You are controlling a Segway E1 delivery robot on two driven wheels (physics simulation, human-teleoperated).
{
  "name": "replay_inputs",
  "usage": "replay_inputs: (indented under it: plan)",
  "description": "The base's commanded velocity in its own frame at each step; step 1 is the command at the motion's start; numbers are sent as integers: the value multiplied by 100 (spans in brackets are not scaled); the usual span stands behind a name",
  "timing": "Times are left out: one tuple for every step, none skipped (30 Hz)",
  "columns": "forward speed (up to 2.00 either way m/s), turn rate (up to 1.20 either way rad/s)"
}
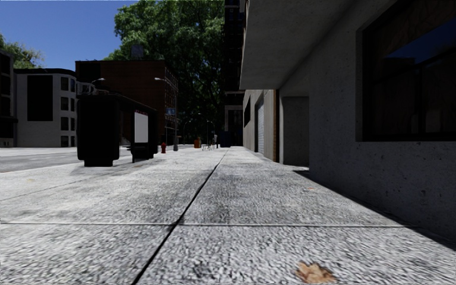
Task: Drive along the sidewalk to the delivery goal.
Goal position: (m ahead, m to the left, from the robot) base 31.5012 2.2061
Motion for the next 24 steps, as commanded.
replay_inputs:
  plan:
    - [200, 0]
    - [200, 0]
    - [200, 0]
    - [200, 0]
    - [200, 0]
    - [200, 0]
    - [200, 0]
    - [200, 0]
    - [200, 0]
    - [200, 0]
    - [200, 0]
    - [200, 0]
    - [200, 0]
    - [200, 0]
    - [200, 0]
    - [200, 0]
    - [200, 0]
    - [200, 0]
    - [200, 0]
    - [200, 0]
    - [200, 0]
    - [200, 0]
    - [200, 0]
    - [200, 0]
